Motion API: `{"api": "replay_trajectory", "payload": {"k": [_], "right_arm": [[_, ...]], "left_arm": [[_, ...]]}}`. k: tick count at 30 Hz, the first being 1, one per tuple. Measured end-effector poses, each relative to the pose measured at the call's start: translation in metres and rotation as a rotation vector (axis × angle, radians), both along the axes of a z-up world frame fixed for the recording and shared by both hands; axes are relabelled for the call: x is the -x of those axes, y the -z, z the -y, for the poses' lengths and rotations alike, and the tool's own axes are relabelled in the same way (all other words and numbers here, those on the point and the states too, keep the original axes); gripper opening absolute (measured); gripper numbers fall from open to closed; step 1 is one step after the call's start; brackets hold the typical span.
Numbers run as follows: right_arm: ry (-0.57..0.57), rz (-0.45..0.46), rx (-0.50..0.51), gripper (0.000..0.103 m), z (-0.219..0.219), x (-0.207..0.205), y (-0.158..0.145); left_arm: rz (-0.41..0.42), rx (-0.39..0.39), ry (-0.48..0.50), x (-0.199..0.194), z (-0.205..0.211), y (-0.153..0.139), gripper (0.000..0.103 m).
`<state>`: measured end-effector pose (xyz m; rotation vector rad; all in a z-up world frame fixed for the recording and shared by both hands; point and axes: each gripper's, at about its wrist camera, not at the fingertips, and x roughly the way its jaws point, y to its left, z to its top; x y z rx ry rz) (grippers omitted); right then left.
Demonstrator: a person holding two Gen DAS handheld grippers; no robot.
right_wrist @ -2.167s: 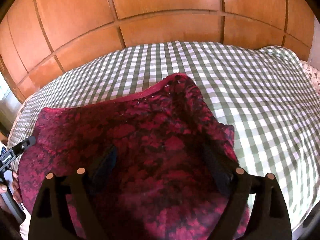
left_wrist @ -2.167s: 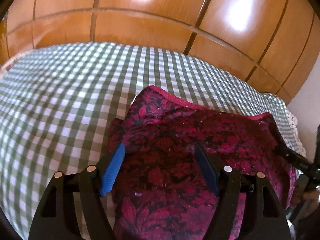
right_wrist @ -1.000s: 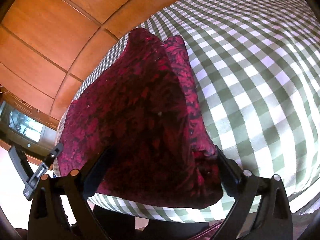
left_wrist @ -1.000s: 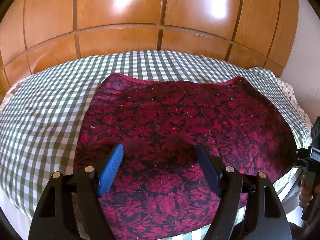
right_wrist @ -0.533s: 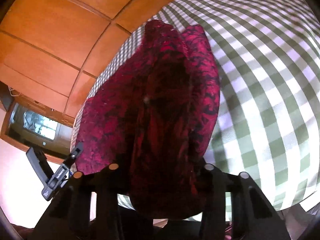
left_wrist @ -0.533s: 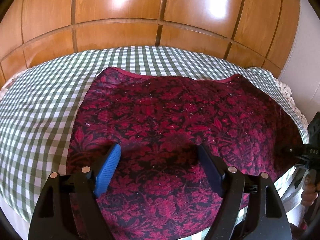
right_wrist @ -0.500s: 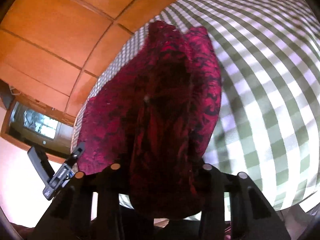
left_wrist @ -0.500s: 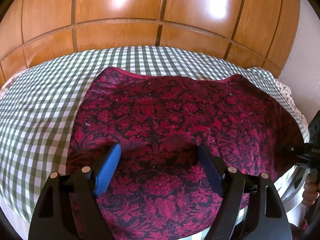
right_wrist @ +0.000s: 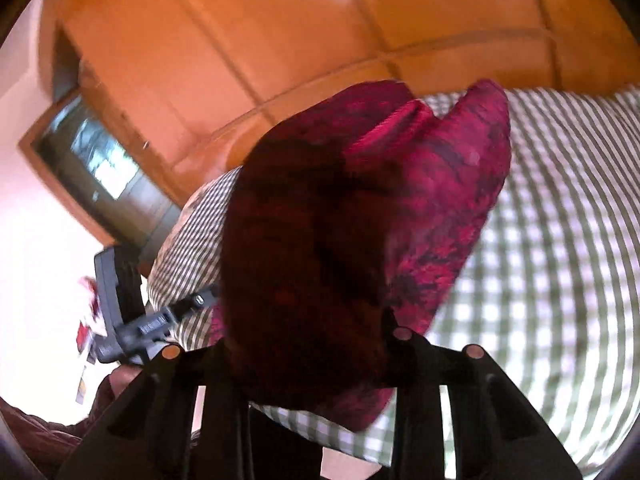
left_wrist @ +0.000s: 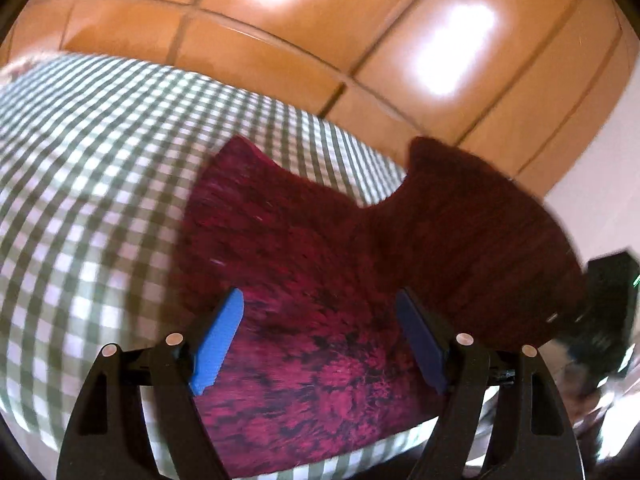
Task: Fold small clothes
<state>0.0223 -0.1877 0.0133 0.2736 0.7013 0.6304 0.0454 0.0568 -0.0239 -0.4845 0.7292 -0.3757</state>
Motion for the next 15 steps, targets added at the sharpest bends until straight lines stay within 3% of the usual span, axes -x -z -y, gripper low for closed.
{"api": "replay_trajectory", "payload": {"k": [4, 11, 15], "right_arm": [[-0.094, 0.038, 0.099, 0.022, -0.056, -0.001, 0.0], [-0.255, 0.114, 0.326, 0.019, -0.152, 0.011, 0.027], [-0.307, 0.208, 0.474, 0.019, -0.181, 0.031, 0.044]], "left_arm": [[0.012, 0.133, -0.025, 0.008, -0.044, -0.008, 0.078], [0.048, 0.313, 0.029, 0.013, -0.074, -0.017, 0.078], [0.053, 0.336, 0.099, 0.008, -0.069, -0.023, 0.078]]}}
